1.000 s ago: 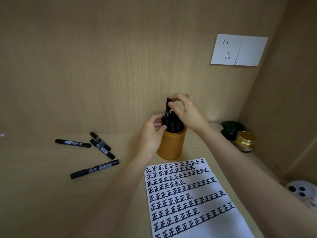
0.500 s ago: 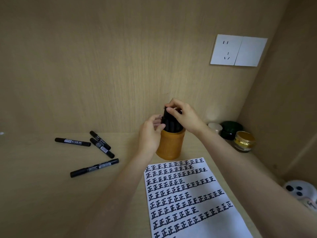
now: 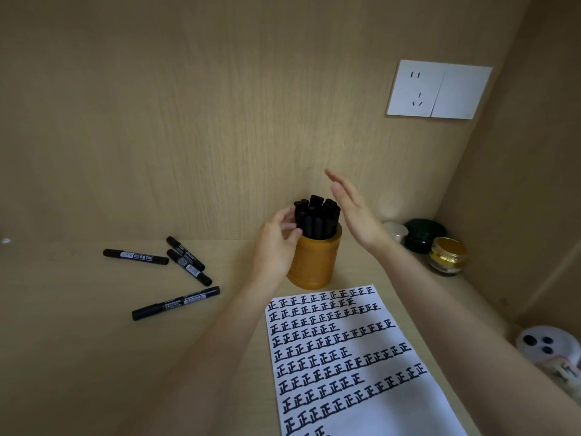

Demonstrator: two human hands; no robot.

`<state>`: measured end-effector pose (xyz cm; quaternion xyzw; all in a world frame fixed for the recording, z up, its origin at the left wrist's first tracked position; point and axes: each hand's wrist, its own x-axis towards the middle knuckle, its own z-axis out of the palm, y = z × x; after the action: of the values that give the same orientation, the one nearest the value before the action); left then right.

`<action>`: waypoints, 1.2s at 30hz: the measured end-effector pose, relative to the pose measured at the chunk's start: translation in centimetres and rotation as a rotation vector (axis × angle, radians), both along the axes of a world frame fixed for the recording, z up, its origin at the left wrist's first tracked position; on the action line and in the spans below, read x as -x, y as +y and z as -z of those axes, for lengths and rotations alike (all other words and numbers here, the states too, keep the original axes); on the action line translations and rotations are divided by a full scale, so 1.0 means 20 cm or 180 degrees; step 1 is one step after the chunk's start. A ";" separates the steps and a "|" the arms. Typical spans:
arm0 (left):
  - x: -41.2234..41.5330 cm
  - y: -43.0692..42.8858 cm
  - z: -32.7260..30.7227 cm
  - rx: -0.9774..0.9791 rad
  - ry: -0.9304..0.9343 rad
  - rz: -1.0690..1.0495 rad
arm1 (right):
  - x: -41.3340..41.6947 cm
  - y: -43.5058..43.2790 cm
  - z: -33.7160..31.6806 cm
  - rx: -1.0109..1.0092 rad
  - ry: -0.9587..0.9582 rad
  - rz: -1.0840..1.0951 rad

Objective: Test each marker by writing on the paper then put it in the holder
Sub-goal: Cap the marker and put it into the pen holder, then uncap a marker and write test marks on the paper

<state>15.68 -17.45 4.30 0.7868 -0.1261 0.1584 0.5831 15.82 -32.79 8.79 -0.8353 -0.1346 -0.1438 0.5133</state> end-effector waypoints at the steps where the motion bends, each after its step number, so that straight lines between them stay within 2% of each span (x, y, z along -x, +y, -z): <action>1: 0.01 0.00 0.00 -0.0096 -0.0061 0.0051 | 0.03 -0.01 0.01 0.0070 -0.0032 0.0012; 5: 0.02 0.01 0.00 -0.0603 -0.0221 0.0261 | 0.13 -0.06 0.11 0.0397 -0.0032 -0.0052; 11: 0.02 0.02 0.01 -0.0739 -0.0213 0.0351 | 0.10 -0.04 0.17 0.0806 -0.0076 0.0138; 19: 0.02 0.03 0.03 -0.0725 -0.0217 0.0319 | 0.14 -0.04 0.18 0.0366 -0.0055 0.0024; 22: 0.04 0.05 0.02 -0.0536 -0.0169 0.0274 | 0.16 -0.04 0.17 0.0185 -0.0141 0.0266; 28: 0.12 0.20 0.02 -0.0592 -0.0090 0.0013 | 0.26 0.04 0.18 0.0385 -0.0735 0.0839; 31: 0.21 0.36 0.07 -0.0813 -0.0059 -0.0132 | 0.34 0.10 0.22 0.0297 -0.0935 0.0826; 36: 0.32 0.64 0.20 -0.1589 0.0124 -0.0578 | 0.48 0.21 0.30 0.0003 -0.0303 0.0224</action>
<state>9.34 -4.58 0.30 0.9172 -0.0789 0.1589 0.3567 6.30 -28.50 2.76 -0.8319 -0.1296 -0.2013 0.5006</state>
